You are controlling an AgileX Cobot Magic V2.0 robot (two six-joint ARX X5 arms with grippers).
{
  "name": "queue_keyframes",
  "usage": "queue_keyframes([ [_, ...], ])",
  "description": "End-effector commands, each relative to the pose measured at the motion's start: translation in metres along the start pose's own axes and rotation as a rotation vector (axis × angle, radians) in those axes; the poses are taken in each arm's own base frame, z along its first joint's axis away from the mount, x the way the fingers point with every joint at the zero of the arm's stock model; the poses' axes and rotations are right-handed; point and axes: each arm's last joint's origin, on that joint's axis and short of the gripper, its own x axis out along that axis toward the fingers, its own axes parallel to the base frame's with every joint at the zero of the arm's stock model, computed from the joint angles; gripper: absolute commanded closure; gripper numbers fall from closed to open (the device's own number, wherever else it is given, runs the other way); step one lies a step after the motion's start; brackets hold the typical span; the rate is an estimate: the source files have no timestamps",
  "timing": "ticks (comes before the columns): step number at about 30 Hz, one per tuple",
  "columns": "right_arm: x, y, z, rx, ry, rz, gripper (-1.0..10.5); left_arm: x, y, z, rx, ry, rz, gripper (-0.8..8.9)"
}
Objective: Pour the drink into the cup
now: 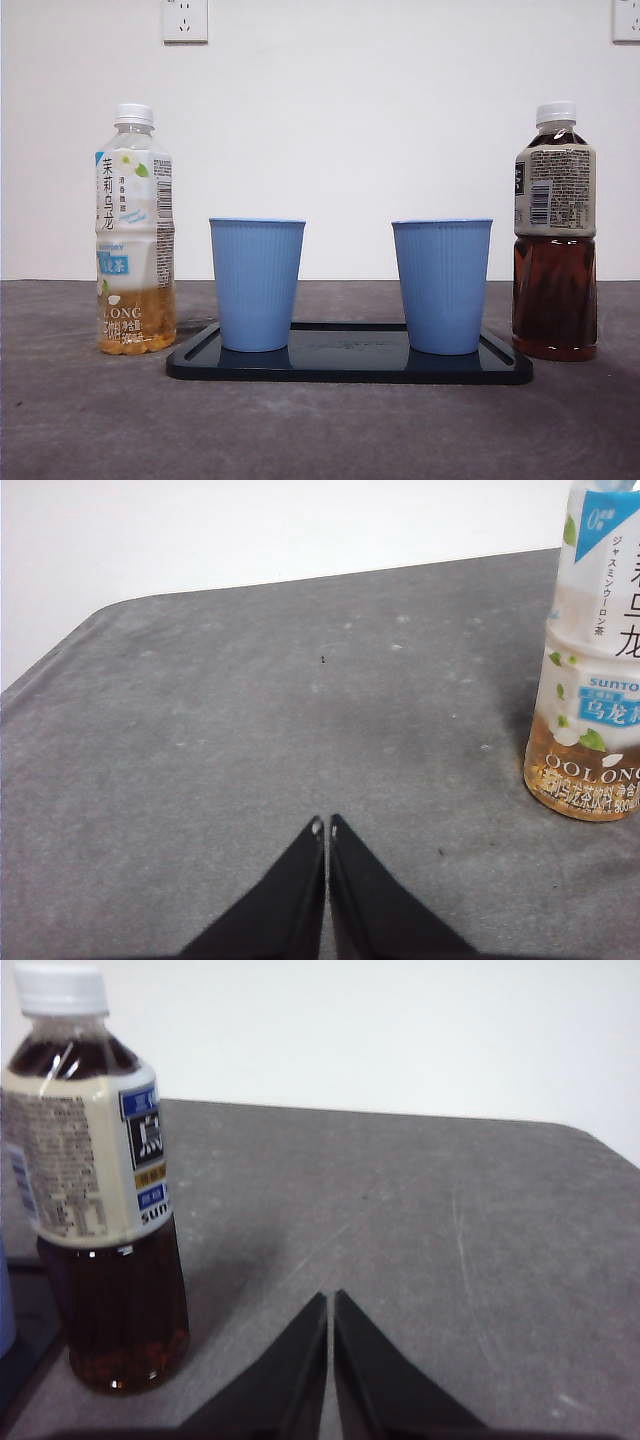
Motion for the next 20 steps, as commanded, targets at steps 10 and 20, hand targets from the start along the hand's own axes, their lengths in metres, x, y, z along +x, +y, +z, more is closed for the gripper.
queue_keyframes([
  [10, -0.0001, -0.0001, -0.0078, -0.006, 0.069, -0.001, 9.4, 0.0012, -0.0008, -0.0062, 0.001, 0.033, -0.005, 8.07],
  [20, -0.0001, -0.0001, -0.0076, -0.006, 0.069, -0.001, 9.4, 0.0012, -0.0008, -0.0062, 0.001, 0.033, -0.005, 8.07],
])
